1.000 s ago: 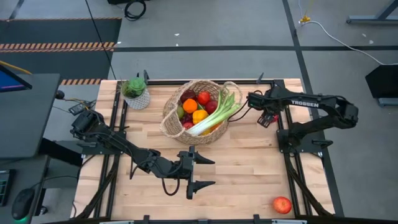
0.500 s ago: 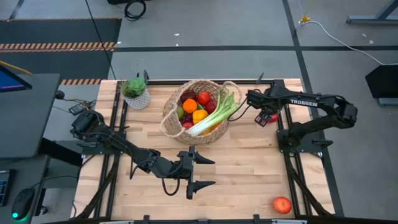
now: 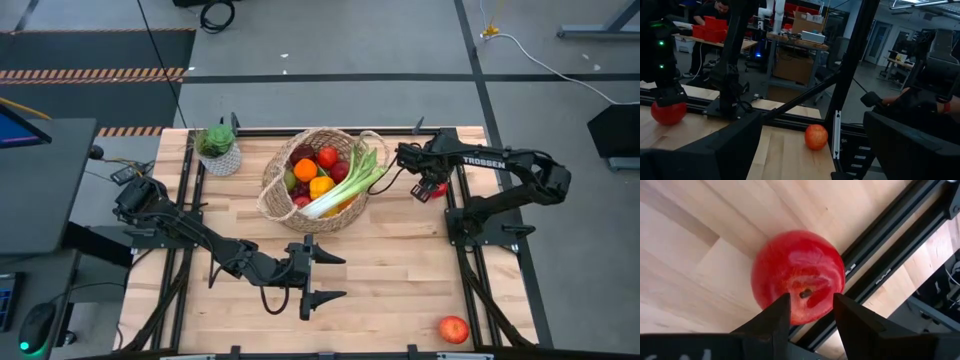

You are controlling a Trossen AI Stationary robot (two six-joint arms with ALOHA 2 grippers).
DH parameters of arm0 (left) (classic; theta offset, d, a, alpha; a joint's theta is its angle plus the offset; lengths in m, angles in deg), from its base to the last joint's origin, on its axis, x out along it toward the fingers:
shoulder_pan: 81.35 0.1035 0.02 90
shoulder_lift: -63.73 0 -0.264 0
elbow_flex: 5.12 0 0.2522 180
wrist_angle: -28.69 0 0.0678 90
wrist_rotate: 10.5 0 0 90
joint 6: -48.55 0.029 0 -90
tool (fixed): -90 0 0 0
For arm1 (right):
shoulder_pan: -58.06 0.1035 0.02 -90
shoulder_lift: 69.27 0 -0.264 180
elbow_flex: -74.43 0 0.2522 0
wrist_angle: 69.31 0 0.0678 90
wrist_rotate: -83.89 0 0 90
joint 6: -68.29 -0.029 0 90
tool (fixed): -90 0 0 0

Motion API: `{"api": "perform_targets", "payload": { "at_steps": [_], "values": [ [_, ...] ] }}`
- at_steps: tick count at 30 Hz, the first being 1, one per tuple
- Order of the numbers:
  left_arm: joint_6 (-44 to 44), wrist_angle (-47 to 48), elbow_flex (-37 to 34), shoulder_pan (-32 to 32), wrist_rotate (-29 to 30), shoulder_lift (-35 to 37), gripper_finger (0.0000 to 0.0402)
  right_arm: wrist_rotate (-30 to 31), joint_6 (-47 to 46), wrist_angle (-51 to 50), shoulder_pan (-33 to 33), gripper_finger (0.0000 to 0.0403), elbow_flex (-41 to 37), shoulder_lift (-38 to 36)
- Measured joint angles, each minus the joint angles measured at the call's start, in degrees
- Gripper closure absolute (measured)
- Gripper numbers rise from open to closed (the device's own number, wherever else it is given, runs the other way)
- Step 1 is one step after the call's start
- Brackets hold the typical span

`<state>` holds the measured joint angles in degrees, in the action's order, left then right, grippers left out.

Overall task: Build produce basket
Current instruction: Put the apple into the basket

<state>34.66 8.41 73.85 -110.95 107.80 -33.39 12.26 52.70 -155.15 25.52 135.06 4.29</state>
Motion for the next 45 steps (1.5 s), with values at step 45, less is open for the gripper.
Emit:
{"api": "perform_targets", "payload": {
  "at_steps": [45],
  "values": [
    [0.13, 0.01, 0.0, 0.02, 0.02, 0.0, 0.0047, -8.17, 2.24, -8.39, 1.76, 0.0395, 0.68, -2.55]
  ]
}}
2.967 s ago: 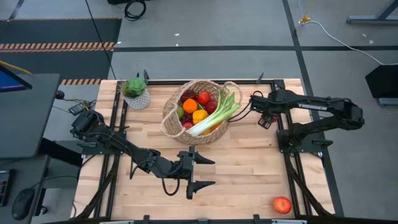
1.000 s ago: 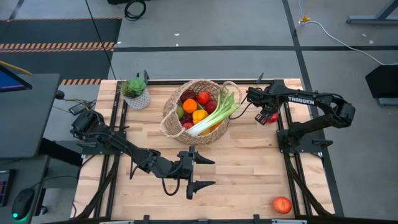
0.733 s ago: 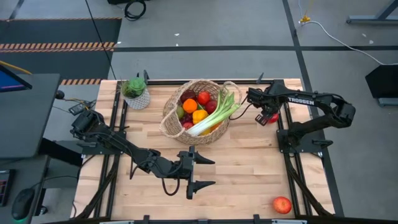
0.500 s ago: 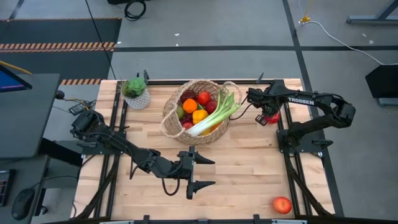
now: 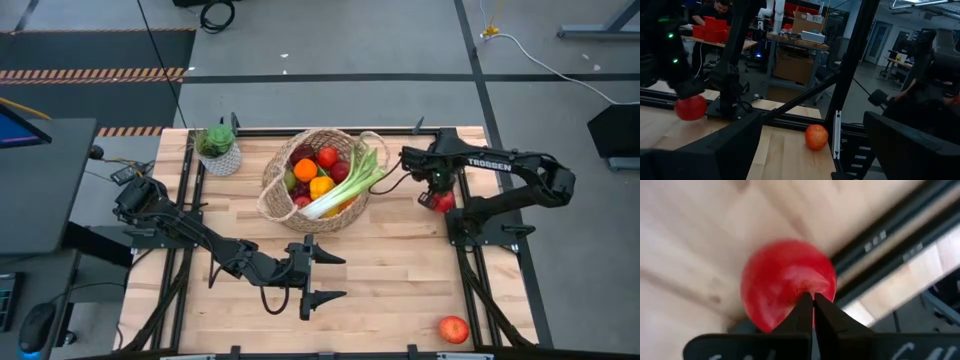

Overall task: Build produce basket
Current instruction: Put the apple into the basket

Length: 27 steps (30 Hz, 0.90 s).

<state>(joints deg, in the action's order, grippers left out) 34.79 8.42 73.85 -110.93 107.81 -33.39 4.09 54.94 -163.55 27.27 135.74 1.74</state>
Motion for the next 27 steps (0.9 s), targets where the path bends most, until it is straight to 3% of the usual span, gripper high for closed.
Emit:
{"api": "perform_targets", "payload": {
  "at_steps": [5, 17, 22, 27],
  "values": [
    [-0.02, 0.01, 0.0, 0.0, 0.0, 0.0, 0.0047, -0.27, -1.47, -4.86, 3.34, 0.0395, 1.37, -4.96],
    [-0.09, -0.01, 0.0, 0.0, -0.02, 0.0, 0.0047, -12.8, -6.75, -7.74, 15.8, 0.0395, 10.05, -19.03],
    [-0.09, -0.33, 0.0, 0.0, -0.01, 0.0, 0.0047, -16.04, -9.89, -2.59, 22.37, 0.0395, 13.19, -23.67],
    [-0.07, -1.78, 0.0, -0.13, -0.02, 0.0, 0.0047, -17.79, -10.91, 8.66, 28.96, 0.0395, 14.19, -25.6]
  ]
}}
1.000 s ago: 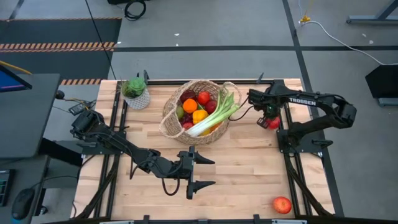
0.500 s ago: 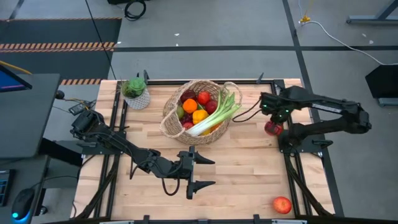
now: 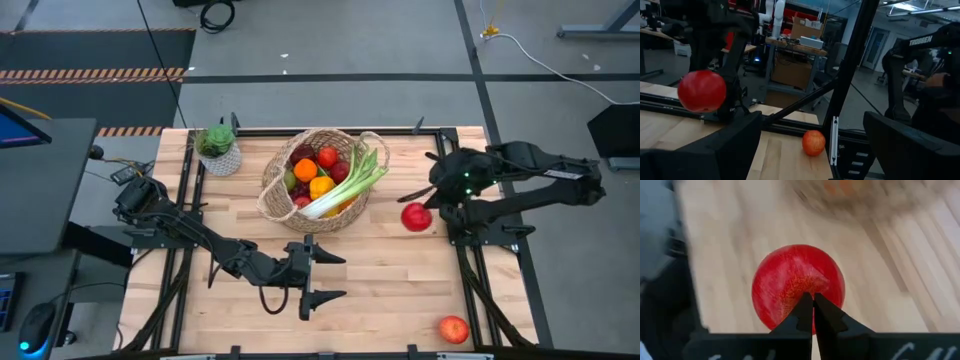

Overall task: Build produce basket
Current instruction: Put the apple into the basket

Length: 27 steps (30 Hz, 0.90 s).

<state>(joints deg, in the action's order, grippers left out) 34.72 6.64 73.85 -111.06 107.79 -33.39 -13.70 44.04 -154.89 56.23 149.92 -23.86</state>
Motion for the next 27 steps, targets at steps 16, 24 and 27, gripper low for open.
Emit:
{"api": "perform_targets", "payload": {
  "at_steps": [16, 24, 27],
  "values": [
    [-0.86, -7.07, 0.08, -0.5, 0.01, 0.0, 0.0047, -0.87, 7.15, 33.45, 17.88, 0.0395, 4.39, 12.35],
    [3.3, 1.14, 5.52, -0.96, 0.0, 0.0, 0.0047, 13.62, 21.24, 29.62, 16.54, 0.0395, 17.48, 22.79],
    [5.18, 5.69, 8.4, -1.51, 0.04, 0.02, 0.0047, 13.98, 24.69, 28.93, 12.86, 0.0395, 20.79, 26.07]
  ]
}}
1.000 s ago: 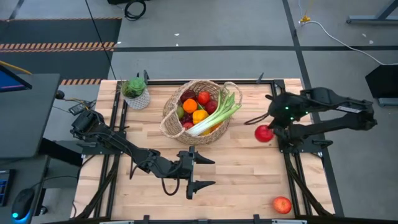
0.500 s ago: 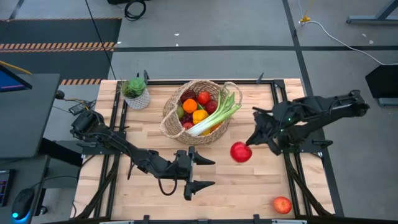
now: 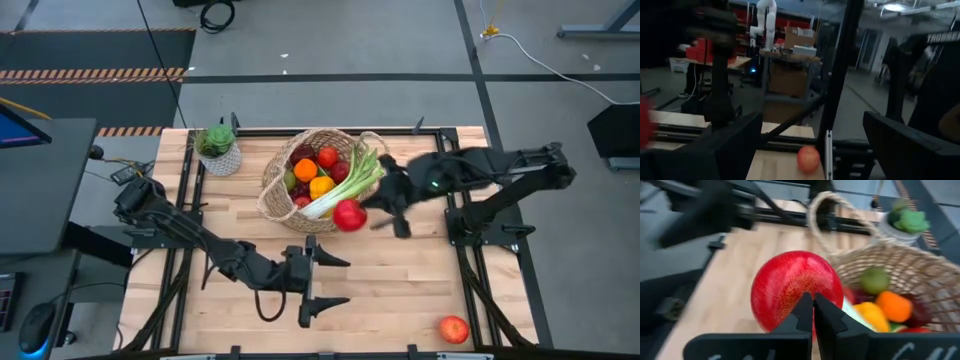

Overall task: Build produce basket
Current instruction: Put the apple into the basket

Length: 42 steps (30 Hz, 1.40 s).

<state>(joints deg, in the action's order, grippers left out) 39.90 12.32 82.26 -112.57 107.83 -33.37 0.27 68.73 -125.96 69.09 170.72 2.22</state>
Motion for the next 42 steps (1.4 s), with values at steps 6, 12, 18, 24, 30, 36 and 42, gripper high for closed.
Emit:
{"api": "perform_targets", "payload": {
  "at_steps": [6, 12, 18, 24, 30, 36, 42],
  "values": [
    [1.43, 11.21, 4.5, -0.85, -0.04, 0.0, 0.0047, -1.5, 4.75, -0.21, -9.93, 0.0395, 2.99, 5.57],
    [4.71, 13.49, 5.3, -0.74, 0.02, 0.0, 0.0047, -6.72, 6.95, 0.32, -19.59, 0.0394, 2.99, 10.18],
    [5.25, 13.5, 5.3, -0.88, 0.0, 0.0, 0.0047, -7.69, 8.67, 4.47, -24.25, 0.0357, 2.99, 11.01],
    [4.54, 13.5, 5.3, -0.9, 0.0, 0.0, 0.0047, -5.99, 11.89, 3.9, -25.0, 0.0251, 3.01, 10.22],
    [4.38, 13.48, 5.3, -0.92, 0.0, 0.0, 0.0047, -4.82, 9.83, 2.82, -23.47, 0.0156, 2.99, 9.76],
    [3.79, 13.75, 5.3, -0.9, -0.02, 0.0, 0.0047, -4.91, 9.76, 1.3, -19.83, 0.0135, 2.99, 7.81],
    [3.72, 13.83, 5.3, -0.9, -0.02, 0.0, 0.0047, -4.97, 5.31, -5.91, -16.18, 0.0147, 2.99, 5.58]
  ]
}}
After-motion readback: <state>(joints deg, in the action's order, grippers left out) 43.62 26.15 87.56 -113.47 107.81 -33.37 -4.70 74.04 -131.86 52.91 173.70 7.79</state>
